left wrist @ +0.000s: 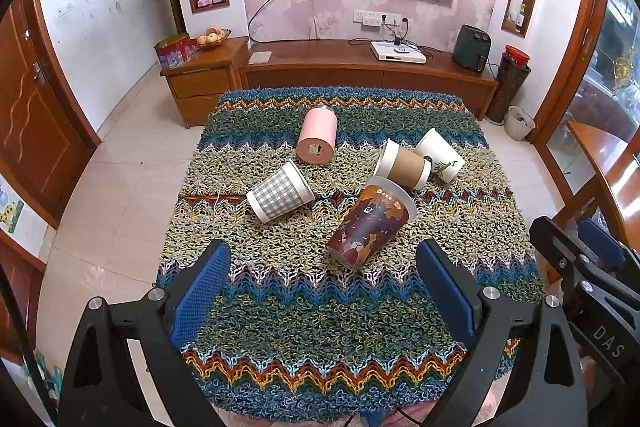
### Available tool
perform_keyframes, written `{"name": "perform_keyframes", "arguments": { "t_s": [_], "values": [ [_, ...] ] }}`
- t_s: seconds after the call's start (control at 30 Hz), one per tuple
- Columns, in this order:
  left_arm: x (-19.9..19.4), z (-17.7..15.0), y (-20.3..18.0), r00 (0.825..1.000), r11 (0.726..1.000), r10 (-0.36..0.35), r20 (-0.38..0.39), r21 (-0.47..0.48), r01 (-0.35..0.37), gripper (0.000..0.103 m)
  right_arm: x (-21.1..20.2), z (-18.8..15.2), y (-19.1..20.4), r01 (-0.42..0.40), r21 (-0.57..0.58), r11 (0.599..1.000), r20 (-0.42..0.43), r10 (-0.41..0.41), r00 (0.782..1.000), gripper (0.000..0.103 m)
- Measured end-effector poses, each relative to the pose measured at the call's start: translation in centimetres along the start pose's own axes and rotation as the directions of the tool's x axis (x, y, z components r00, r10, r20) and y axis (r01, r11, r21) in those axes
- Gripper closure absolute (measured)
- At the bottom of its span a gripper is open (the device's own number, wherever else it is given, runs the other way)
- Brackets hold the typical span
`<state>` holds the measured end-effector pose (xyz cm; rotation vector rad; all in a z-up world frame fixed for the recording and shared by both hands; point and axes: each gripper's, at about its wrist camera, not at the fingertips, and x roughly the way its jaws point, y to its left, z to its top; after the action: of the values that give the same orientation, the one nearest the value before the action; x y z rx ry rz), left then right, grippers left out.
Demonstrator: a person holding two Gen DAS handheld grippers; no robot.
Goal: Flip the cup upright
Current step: 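Move the left gripper to the lying orange printed cup and close on it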
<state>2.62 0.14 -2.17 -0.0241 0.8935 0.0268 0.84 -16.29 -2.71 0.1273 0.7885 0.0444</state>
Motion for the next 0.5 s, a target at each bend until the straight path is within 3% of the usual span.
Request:
{"name": "perform_keyframes", "arguments": {
  "t_s": [0.5],
  "values": [
    [5.4,0.7,-1.4,0.997,0.995,0.015,-0.078,0.095,-0.008,0.008,4.4,0.1,-1.3,0.065,0.026,0.998,-0.048,-0.064,0.997,0.023]
  ]
}}
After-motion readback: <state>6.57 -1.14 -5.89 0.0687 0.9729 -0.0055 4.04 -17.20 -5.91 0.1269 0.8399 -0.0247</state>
